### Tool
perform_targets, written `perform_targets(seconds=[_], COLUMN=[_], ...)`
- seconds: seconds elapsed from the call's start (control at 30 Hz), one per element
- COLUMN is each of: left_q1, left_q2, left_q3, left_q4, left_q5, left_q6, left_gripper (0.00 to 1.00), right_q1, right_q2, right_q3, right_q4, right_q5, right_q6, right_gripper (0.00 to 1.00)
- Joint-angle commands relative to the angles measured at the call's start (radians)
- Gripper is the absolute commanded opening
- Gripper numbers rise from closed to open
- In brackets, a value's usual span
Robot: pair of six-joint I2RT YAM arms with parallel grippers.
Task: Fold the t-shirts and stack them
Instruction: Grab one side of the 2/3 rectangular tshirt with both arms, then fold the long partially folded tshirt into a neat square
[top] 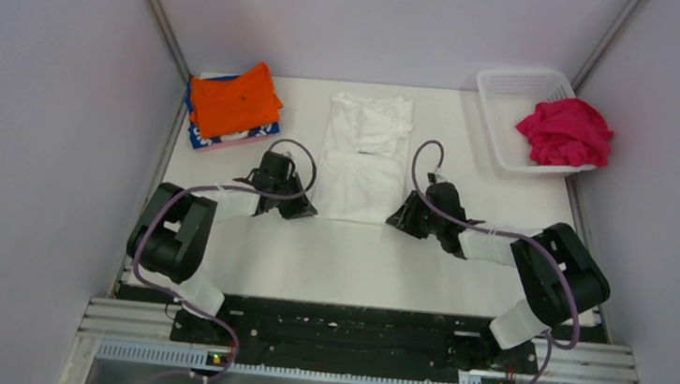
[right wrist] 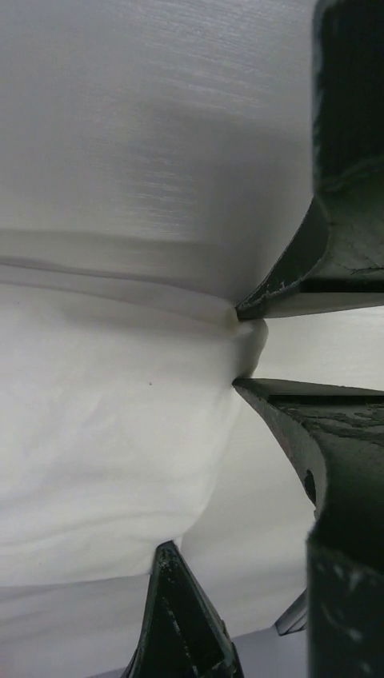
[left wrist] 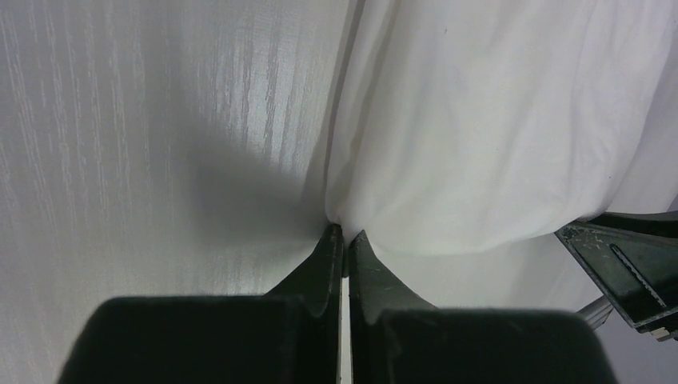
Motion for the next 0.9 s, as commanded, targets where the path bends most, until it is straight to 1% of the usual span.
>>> perform_targets(seconds=[0.0,0.03,0.07,0.17,0.3,0.33,0.43,0.47,0.6,0.67,0.73,0.8,0.87], left_q1=[-0.002,-0.003,-0.004,-0.006,-0.027,-0.04,-0.098,-0.118,-0.165,-0.17,-0.171,-0.17,-0.17], left_q2=[-0.016,-0.024,-0.032,-0.092,-0.26,-0.319,-0.516,-0.613,-0.85,-0.921,-0.955,-0.955,-0.926], left_q3=[-0.024,-0.027,-0.034,-0.061,-0.148,-0.16,-0.163,-0.159,-0.116,-0.094,-0.071,-0.065,-0.059], left_q4=[-0.011,-0.014,-0.018,-0.042,-0.105,-0.142,-0.309,-0.361,-0.508,-0.527,-0.51,-0.442,-0.373], left_q5=[-0.045,-0.047,-0.055,-0.083,-0.087,-0.093,-0.173,-0.197,-0.226,-0.225,-0.215,-0.23,-0.28], left_q6=[0.006,0.007,0.005,-0.001,0.001,0.003,0.005,0.007,0.012,0.007,0.01,0.015,0.014], left_gripper=[0.0,0.0,0.0,0.0,0.0,0.0,0.0,0.0,0.0,0.0,0.0,0.0,0.0], right_q1=[0.012,0.016,0.022,0.035,0.066,0.082,0.146,0.158,0.174,0.173,0.173,0.164,0.131], right_q2=[0.068,0.067,0.058,0.012,-0.136,-0.187,-0.348,-0.403,-0.605,-0.679,-0.71,-0.702,-0.661], right_q3=[-0.021,-0.022,-0.028,-0.041,-0.089,-0.097,-0.125,-0.135,-0.124,-0.086,-0.049,-0.016,0.018], right_q4=[0.024,0.021,0.013,-0.042,-0.119,-0.158,-0.286,-0.317,-0.42,-0.445,-0.459,-0.468,-0.462], right_q5=[-0.007,-0.005,0.003,0.004,-0.062,-0.055,-0.064,-0.082,-0.1,-0.102,-0.059,0.004,0.025], right_q6=[0.01,0.006,0.004,-0.033,-0.086,-0.086,-0.08,-0.079,-0.089,-0.104,-0.107,-0.119,-0.131], right_gripper=[0.21,0.08,0.0,0.0,0.0,0.0,0.0,0.0,0.0,0.0,0.0,0.0,0.0])
